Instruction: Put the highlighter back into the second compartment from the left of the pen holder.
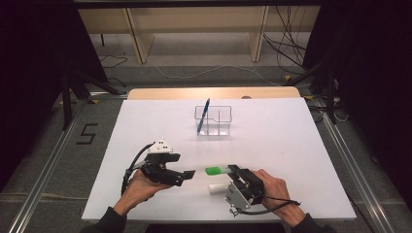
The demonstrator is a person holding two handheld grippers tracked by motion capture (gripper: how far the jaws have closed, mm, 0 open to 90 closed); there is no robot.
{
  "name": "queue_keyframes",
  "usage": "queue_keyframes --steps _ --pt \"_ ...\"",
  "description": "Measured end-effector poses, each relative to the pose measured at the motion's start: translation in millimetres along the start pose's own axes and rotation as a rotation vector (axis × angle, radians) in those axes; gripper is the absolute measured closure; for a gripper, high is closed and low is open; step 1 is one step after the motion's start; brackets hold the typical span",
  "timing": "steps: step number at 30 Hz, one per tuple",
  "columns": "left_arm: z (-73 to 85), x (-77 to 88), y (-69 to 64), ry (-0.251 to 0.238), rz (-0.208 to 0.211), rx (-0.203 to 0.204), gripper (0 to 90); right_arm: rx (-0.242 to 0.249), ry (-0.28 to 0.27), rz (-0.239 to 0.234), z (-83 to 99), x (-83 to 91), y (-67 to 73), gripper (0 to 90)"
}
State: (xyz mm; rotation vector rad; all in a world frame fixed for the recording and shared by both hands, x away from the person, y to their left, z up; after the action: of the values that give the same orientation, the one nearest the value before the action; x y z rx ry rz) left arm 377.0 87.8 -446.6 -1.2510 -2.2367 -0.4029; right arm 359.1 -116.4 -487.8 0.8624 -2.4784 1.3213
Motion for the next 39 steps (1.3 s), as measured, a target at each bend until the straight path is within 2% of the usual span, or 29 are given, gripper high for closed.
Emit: queue_keyframes --steps 1,4,8,10,17,25,30,35,39 --pt "0.9 0.0 -0.1 -0.010 -0.005 0.000 17.1 -0.006 -0.003 -0.006 0.0 -0.4 -0.9 76.9" --pt "4.0 1.0 -0.3 -0.029 -0.020 -0.005 16.6 -0.074 -0.010 -0.028 0.5 -1.7 -3.7 76.9" --pt "6.8 2.6 -1.3 -0.062 -0.047 -0.008 16.6 -0.215 -0.018 -0.072 0.1 -2.8 -11.3 76.9" --pt "7.6 4.1 -1.4 -0.079 -0.055 -0.010 16.5 -0.267 -0.029 -0.096 -0.6 -3.8 -17.5 76.9" --pt "9.8 7.9 0.5 -0.119 -0.092 -0.018 16.3 -0.527 -0.056 -0.173 -1.6 -12.5 -39.8 76.9" --pt "16.2 10.9 3.4 -0.141 -0.144 -0.033 16.3 -0.867 -0.097 -0.273 -5.6 -33.8 -69.5 76.9" --pt "17.7 13.5 4.0 -0.152 -0.164 -0.048 16.2 -0.986 -0.116 -0.276 -10.5 -48.6 -88.0 76.9" --pt "18.9 15.6 5.1 -0.168 -0.175 -0.043 16.2 -1.056 -0.123 -0.275 -16.6 -62.6 -100.3 76.9" --pt "21.6 14.2 4.8 -0.163 -0.174 -0.043 16.0 -1.103 -0.128 -0.264 -20.1 -74.3 -109.3 76.9"
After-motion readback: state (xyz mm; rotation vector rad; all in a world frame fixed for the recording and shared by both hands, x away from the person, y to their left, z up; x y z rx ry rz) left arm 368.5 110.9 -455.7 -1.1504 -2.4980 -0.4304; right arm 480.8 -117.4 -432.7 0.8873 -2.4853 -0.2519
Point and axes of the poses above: each handheld gripper's, and its own axes: x roughly backward along the jaws, z roughly out of its underside, y roughly to its left, the point moved 7 cm from there along -x, roughly forward along the jaws, and after that the axes turned 14 degrees about -x, right-handed, at the moved point
